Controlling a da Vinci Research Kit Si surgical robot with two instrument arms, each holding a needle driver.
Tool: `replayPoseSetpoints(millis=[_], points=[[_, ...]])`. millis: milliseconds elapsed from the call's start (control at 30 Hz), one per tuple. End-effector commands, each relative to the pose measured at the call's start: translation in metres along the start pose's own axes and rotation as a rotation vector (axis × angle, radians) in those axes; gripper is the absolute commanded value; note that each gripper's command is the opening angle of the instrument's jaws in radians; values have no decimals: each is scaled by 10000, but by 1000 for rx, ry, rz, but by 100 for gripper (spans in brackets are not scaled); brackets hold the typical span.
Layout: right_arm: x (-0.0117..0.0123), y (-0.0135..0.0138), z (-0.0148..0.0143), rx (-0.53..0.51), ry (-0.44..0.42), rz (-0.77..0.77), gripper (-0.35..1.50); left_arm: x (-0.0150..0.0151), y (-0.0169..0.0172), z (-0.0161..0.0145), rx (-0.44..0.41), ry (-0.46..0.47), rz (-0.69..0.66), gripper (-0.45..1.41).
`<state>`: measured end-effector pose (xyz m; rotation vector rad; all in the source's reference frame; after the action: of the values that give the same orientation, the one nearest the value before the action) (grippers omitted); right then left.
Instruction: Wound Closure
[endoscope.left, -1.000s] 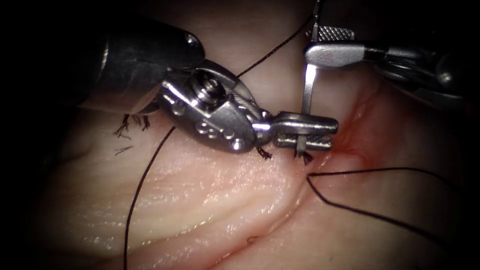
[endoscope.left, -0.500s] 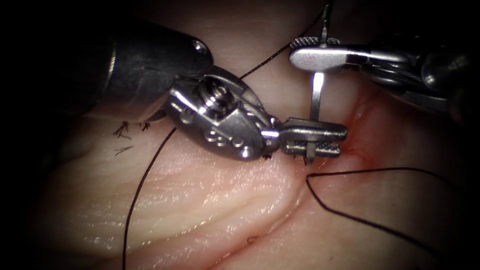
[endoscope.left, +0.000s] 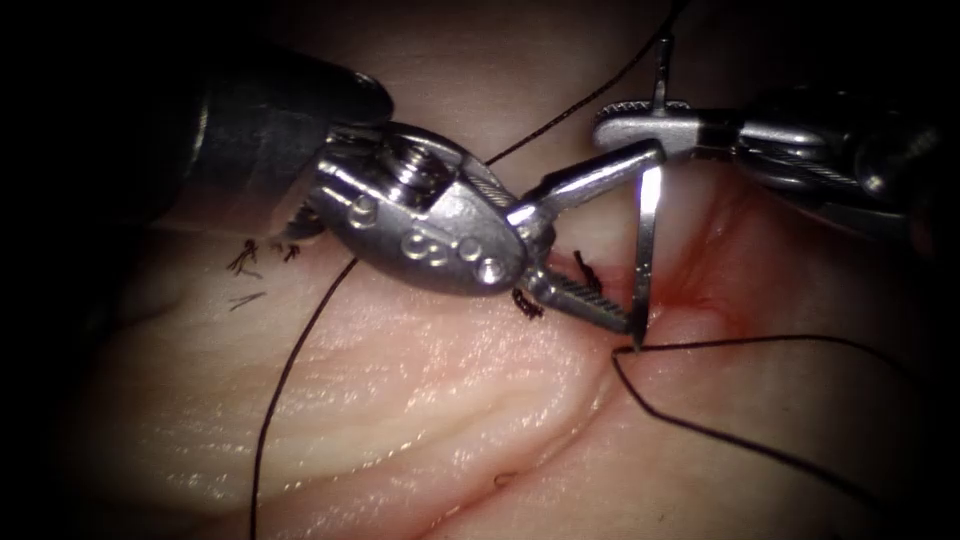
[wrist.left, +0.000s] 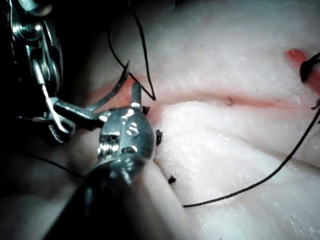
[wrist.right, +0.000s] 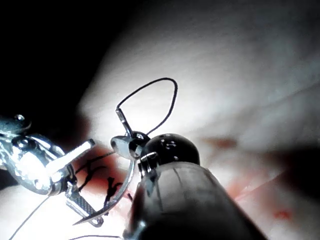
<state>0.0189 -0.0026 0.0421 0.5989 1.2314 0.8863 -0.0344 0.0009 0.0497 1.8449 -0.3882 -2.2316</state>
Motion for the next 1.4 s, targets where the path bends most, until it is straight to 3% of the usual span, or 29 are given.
replayPoseSetpoints(millis=[33, 133, 200, 233, 267, 333, 400, 433, 633, 833, 1200, 1400], points=[[-1, 12, -1, -3, 29, -59, -35, -2, -2, 5, 8, 0, -37, 128], [-2, 22, -13, -10, 83, -130, -35, 0, -4, 1, 7, -7, -124, 130], [-2, 28, -21, -15, 116, -179, -35, -1, -5, -2, 8, -12, -148, 121], [-3, 31, -27, -19, 136, -218, -35, -3, -6, -3, 9, -16, -160, 108], [-4, 33, -31, -21, 147, -240, -35, -5, -6, -3, 13, -24, -184, 69], [-5, 36, -39, -23, 160, -298, -35, -9, -4, -1, 14, -31, -198, 32], [-6, 36, -45, -23, 167, -351, -35, -13, 2, 7, -15, -62, -187, 2], [-7, 36, -48, -26, 170, -375, -35, -14, 5, 12, -30, -79, -200, -5], [-11, 31, -58, -29, 194, -517, -35, -32, 28, 44, -103, -176, -192, -8], [-13, 30, -61, -32, 204, -576, -35, -57, 45, 54, -144, -246, -216, -11], [-18, 24, -54, -42, 211, -647, -35, -97, 76, 38, -269, -482, -197, -13], [-26, 20, -37, -45, 214, -720, -35, -119, 75, 15, -271, -560, -185, -13]])
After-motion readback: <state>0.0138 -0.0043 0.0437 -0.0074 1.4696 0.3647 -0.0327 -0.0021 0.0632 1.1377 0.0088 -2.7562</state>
